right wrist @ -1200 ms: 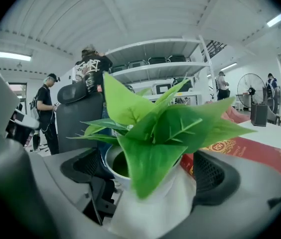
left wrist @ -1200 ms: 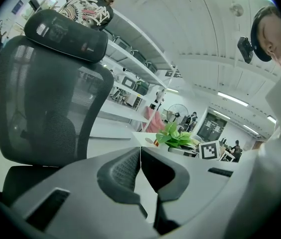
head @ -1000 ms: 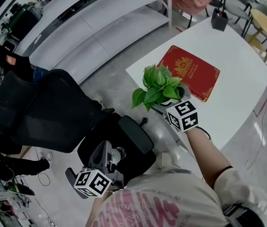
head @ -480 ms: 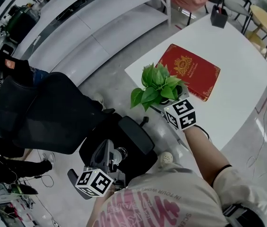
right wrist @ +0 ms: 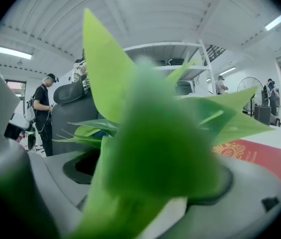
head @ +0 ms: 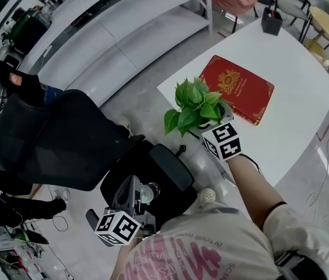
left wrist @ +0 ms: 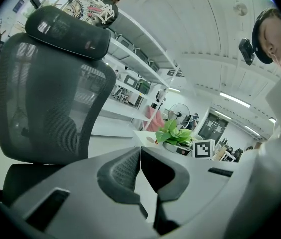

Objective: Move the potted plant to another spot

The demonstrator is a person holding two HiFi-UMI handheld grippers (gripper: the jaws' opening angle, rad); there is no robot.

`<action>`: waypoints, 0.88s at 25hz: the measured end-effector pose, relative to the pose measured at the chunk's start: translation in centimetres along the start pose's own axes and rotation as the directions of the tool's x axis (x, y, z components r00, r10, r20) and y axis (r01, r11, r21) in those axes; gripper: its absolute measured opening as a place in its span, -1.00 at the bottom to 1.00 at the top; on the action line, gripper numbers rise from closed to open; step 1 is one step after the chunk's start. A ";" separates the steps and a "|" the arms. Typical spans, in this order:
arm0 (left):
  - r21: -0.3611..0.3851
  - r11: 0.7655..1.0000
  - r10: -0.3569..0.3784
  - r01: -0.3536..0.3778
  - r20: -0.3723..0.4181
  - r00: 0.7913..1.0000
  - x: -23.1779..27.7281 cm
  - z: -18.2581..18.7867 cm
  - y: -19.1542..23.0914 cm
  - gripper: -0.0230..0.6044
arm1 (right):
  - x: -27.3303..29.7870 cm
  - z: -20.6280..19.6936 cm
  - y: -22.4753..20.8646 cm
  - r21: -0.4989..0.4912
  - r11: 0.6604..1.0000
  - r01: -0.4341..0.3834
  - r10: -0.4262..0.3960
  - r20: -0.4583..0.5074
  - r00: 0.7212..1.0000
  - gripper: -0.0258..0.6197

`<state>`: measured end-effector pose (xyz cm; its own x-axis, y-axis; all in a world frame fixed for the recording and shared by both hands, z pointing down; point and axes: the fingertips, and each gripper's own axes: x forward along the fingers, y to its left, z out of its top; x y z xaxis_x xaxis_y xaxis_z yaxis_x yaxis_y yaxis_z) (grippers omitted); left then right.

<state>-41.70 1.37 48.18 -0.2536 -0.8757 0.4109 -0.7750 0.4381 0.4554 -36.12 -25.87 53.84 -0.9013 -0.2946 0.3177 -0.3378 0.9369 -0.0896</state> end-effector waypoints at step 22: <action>-0.047 0.999 0.002 0.000 0.054 0.999 -4.2 -0.5 2.7 -0.85 | -3.3 -0.9 0.9 0.044 0.994 0.097 -0.095 -0.052 0.994 0.75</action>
<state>-42.47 6.37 48.06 -0.2866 -0.8844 0.3684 -0.7468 0.4470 0.4923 -33.17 -23.87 53.60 -0.8499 -0.3718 0.3733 -0.4353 0.8947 -0.1000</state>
